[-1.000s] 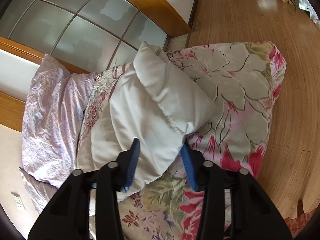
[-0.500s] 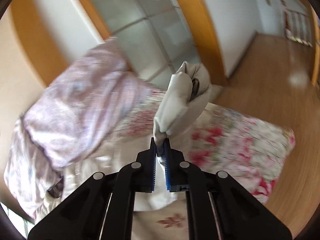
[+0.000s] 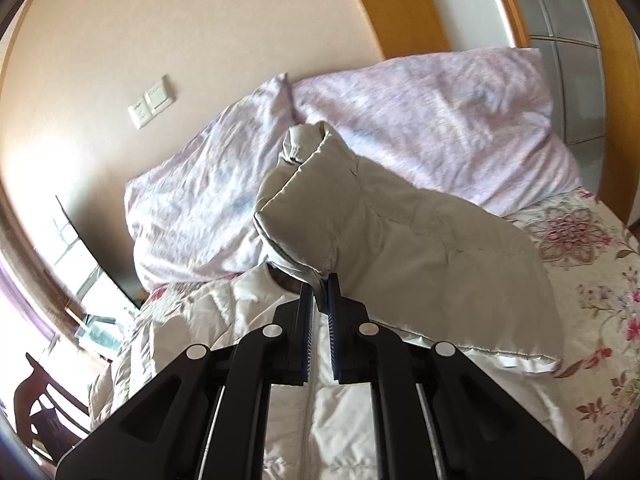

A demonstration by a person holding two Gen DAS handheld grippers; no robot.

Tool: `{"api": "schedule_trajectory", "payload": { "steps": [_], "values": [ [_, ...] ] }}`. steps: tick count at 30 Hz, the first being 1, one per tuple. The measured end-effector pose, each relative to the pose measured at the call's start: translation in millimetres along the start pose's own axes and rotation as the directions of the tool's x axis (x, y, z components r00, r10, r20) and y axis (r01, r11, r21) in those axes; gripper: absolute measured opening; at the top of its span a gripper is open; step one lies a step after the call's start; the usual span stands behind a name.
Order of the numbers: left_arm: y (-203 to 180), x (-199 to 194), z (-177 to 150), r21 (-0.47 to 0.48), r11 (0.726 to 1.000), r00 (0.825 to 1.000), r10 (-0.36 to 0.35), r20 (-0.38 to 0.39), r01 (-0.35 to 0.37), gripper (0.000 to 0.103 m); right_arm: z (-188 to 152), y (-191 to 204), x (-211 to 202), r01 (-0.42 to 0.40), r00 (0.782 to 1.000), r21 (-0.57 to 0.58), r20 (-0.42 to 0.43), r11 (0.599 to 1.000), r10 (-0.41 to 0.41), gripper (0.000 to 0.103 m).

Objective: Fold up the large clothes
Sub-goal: 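Lay the held sleeve across the jacket chest toward the collar with the right tool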

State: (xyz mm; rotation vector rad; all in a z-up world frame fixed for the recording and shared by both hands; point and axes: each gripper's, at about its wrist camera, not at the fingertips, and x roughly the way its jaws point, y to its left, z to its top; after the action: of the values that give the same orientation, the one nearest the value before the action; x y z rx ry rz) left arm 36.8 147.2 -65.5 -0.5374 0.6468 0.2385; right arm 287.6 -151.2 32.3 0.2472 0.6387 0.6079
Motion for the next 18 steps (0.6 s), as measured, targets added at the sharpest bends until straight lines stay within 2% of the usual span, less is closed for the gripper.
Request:
{"api": "schedule_trajectory", "payload": {
  "steps": [3, 9, 11, 12, 13, 14, 16, 18],
  "values": [
    [6.7, -7.4, 1.7, -0.006, 1.000, 1.000, 0.010, 0.020, -0.010, 0.100, -17.2, 30.1, 37.5, -0.052, 0.994, -0.049, -0.094, 0.997, 0.047, 0.008],
    [22.8, -19.9, 4.5, -0.033, 0.999, 0.998, 0.043, 0.054, -0.041, 0.100, -76.0, 84.6, 100.0, -0.064, 0.960, -0.159, -0.278, 0.985, 0.018, 0.003],
    [31.2, -22.8, 5.4, -0.053, 0.998, 0.997, 0.049, 0.061, -0.045, 0.100, -101.3, 99.7, 119.7, -0.039, 0.939, -0.252, -0.339, 0.967, -0.050, 0.003],
    [35.4, -24.5, 5.2, -0.063, 0.997, 0.997, 0.052, 0.064, -0.048, 0.100, -112.7, 104.7, 126.7, -0.042, 0.920, -0.284, -0.385, 0.958, -0.074, 0.003],
    [39.5, -26.2, 4.8, -0.069, 0.996, 0.996, 0.057, 0.069, -0.052, 0.100, -119.6, 107.9, 131.9, -0.057, 0.906, -0.292, -0.417, 0.955, -0.073, 0.003],
    [44.0, -28.2, 4.4, -0.074, 0.995, 0.995, 0.067, 0.077, -0.061, 0.100, -122.6, 109.7, 131.1, -0.067, 0.904, -0.294, -0.423, 0.953, -0.067, 0.003],
    [53.2, -31.4, 4.6, -0.084, 0.993, 0.991, 0.095, 0.091, -0.088, 0.100, -114.9, 109.2, 119.8, -0.039, 0.932, -0.307, -0.354, 0.951, -0.076, 0.003],
    [62.8, -33.2, 4.9, -0.102, 0.989, 0.988, 0.116, 0.099, -0.105, 0.100, -93.1, 102.9, 106.8, 0.038, 0.957, -0.301, -0.263, 0.953, -0.121, 0.006]
  ]
}}
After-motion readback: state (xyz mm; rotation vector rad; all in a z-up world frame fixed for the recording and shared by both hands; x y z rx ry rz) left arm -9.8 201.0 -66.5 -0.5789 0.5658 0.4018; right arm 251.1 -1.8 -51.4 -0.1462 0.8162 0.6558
